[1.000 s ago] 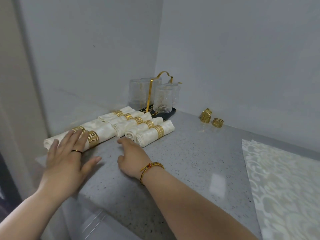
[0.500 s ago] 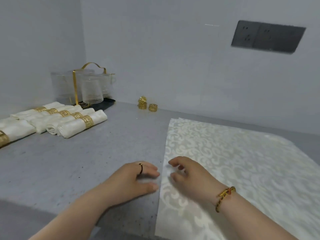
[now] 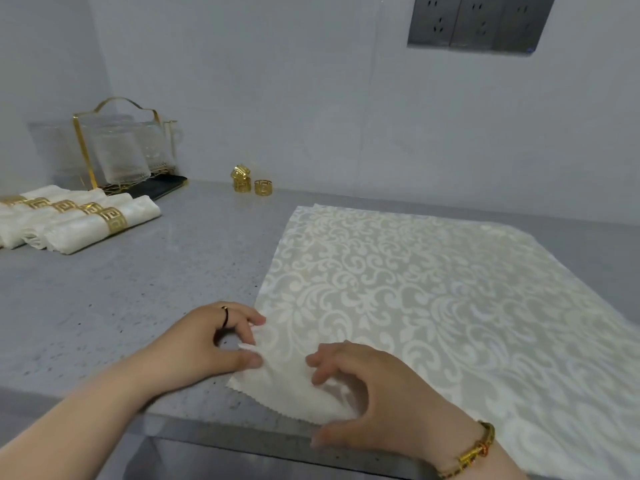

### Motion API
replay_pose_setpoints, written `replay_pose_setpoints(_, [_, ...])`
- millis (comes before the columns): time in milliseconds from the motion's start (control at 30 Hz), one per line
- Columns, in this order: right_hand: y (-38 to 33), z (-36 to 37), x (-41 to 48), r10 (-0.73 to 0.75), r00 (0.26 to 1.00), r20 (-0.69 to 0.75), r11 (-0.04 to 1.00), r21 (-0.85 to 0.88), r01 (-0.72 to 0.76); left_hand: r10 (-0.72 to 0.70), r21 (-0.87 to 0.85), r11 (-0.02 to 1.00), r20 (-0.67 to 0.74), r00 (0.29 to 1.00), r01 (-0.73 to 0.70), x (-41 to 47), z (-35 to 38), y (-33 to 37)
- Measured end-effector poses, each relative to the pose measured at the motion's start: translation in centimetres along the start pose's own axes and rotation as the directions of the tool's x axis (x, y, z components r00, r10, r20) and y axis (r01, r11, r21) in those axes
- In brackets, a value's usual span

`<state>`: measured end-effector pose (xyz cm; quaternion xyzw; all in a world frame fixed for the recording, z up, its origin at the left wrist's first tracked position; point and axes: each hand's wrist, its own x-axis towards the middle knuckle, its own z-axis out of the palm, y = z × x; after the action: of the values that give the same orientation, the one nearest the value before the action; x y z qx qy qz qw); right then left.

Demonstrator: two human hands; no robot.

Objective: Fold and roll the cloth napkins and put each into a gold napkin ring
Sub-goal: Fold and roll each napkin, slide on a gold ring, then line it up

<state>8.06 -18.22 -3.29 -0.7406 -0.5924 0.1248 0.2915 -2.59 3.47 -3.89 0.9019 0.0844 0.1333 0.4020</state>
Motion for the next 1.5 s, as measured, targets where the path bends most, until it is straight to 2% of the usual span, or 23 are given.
replay_pose_setpoints(133, [0.7, 0.8, 0.2, -0.011, 0.99, -0.138, 1.0, 0.002, 0.011, -0.003, 0.009, 1.0, 0.031, 1.0, 0.003, 1.0, 0.1, 0.5])
replay_pose_setpoints(233, [0.6, 0.8, 0.1, 0.061, 0.97, -0.237, 0.995, 0.088, -0.041, -0.022, -0.112, 0.993, 0.025, 0.999, 0.025, 1.9, 0.4, 1.4])
replay_pose_setpoints(300, [0.5, 0.4, 0.0, 0.126, 0.967, -0.221, 0.983, 0.162, -0.091, 0.0, -0.215, 0.976, -0.104, 0.995, -0.023, 1.9, 0.7, 1.8])
replay_pose_setpoints(367, [0.5, 0.2, -0.1, 0.158, 0.963, -0.219, 0.974, 0.192, -0.116, 0.061, -0.225, 0.968, -0.221, 0.973, -0.112, 1.5, 1.1, 1.8])
replay_pose_setpoints(433, [0.3, 0.1, 0.0, 0.164, 0.96, -0.226, 0.976, 0.18, -0.124, 0.13, -0.183, 0.969, -0.182, 0.975, -0.164, 0.6, 1.4, 2.0])
replay_pose_setpoints(533, [0.2, -0.1, 0.0, 0.193, 0.952, -0.237, 0.969, 0.201, -0.146, 0.134, -0.113, 0.984, -0.059, 0.989, -0.14, -0.3, 2.0, 2.2])
replay_pose_setpoints(667, [-0.2, -0.2, -0.1, 0.246, 0.94, -0.235, 0.952, 0.242, -0.188, 0.151, -0.149, 0.974, -0.122, 0.981, -0.168, -0.3, 2.4, 2.3])
replay_pose_setpoints(733, [-0.2, 0.0, -0.2, 0.256, 0.939, -0.228, 0.945, 0.264, -0.193, 0.102, -0.159, 0.979, -0.147, 0.984, -0.125, -0.2, 2.3, 2.0])
replay_pose_setpoints(867, [-0.4, -0.2, -0.5, 0.194, 0.966, -0.168, 0.97, 0.182, -0.163, 0.021, -0.163, 0.986, -0.132, 0.991, -0.043, -0.3, 2.3, 2.3])
replay_pose_setpoints(1067, [0.1, -0.7, -2.0, 0.113, 0.964, -0.241, 0.994, 0.03, -0.109, -0.009, -0.207, 0.978, -0.14, 0.99, -0.02, -0.4, 2.2, 3.2])
replay_pose_setpoints(1267, [2.1, -5.3, -7.2, 0.313, 0.914, -0.257, 0.918, -0.165, -0.36, -0.122, -0.242, 0.968, -0.25, 0.961, 0.06, 0.3, 1.3, 2.4])
replay_pose_setpoints(1400, [3.2, -8.5, -11.1, 0.471, 0.806, -0.359, 0.797, -0.219, -0.563, -0.198, -0.262, 0.959, -0.36, 0.912, 0.104, 0.3, -0.3, 1.9])
replay_pose_setpoints(1500, [4.3, -10.6, -14.0, 0.554, 0.709, -0.436, 0.707, -0.204, -0.677, -0.255, -0.294, 0.945, -0.389, 0.885, 0.143, -0.3, -1.8, 1.6])
